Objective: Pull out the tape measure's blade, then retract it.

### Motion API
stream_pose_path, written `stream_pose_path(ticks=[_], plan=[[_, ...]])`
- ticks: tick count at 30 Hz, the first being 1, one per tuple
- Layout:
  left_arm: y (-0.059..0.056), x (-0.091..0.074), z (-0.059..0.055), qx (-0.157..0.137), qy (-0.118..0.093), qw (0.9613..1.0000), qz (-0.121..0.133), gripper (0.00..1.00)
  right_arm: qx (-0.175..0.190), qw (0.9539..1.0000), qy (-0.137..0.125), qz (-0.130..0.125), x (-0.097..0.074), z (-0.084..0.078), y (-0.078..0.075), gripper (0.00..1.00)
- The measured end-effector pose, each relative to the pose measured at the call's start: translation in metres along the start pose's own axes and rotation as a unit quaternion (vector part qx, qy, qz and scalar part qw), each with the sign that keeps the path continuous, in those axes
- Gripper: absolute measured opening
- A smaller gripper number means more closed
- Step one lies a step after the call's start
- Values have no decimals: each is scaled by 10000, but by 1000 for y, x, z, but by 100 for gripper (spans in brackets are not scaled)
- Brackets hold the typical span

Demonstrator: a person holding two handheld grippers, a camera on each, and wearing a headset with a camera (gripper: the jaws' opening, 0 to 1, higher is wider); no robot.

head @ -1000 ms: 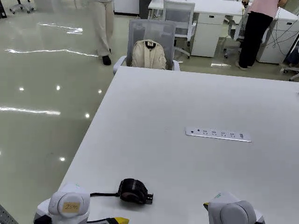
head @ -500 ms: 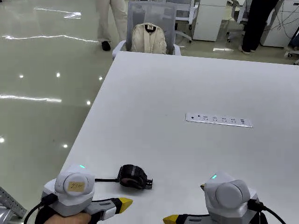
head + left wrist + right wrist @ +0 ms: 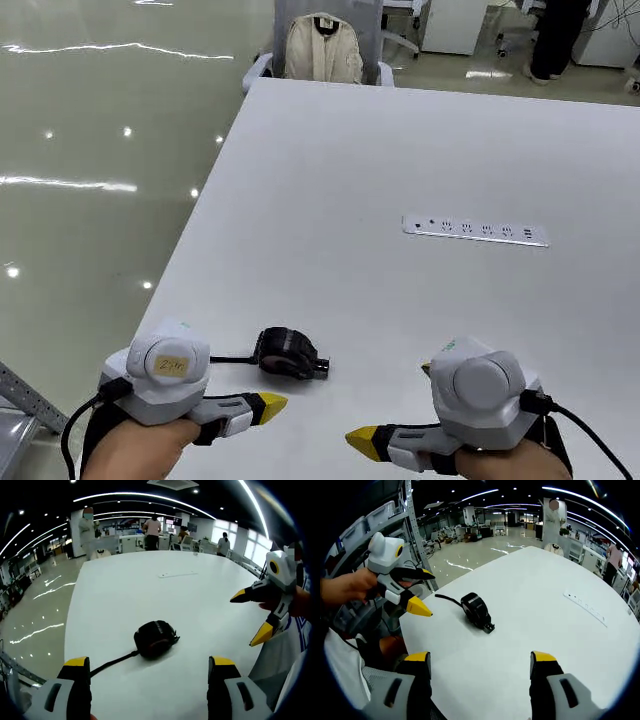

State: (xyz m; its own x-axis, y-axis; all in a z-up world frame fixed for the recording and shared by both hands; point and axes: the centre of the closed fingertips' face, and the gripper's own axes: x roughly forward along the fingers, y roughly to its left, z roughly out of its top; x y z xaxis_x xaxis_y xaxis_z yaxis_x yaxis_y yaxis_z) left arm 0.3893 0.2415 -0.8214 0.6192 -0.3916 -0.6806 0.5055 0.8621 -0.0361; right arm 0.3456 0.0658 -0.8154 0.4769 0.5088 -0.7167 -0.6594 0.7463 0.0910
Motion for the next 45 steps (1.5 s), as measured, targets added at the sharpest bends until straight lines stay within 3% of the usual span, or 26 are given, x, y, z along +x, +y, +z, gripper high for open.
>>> stream_pose_path(ticks=[13,21,24,39,40,45], plan=[[-7,14,5,262,-112,9990,-349,93,-209,9995,83,213,21,0,-2,80],[-8,20,7,374,-81,9984,-416,92,-295,9992,132,252,26,-2,-4,79],[-10,28,9,538,-113,9969,-554,92,-442,9983,206,318,33,-5,-8,79],[-12,40,7,786,-2,9940,-762,89,-706,9962,273,440,45,-5,-13,75],[-12,47,9,956,50,9917,-864,89,-876,9942,305,535,54,-6,-15,74],[-12,48,10,1000,55,9910,-886,88,-920,9937,307,560,55,-5,-15,73]])
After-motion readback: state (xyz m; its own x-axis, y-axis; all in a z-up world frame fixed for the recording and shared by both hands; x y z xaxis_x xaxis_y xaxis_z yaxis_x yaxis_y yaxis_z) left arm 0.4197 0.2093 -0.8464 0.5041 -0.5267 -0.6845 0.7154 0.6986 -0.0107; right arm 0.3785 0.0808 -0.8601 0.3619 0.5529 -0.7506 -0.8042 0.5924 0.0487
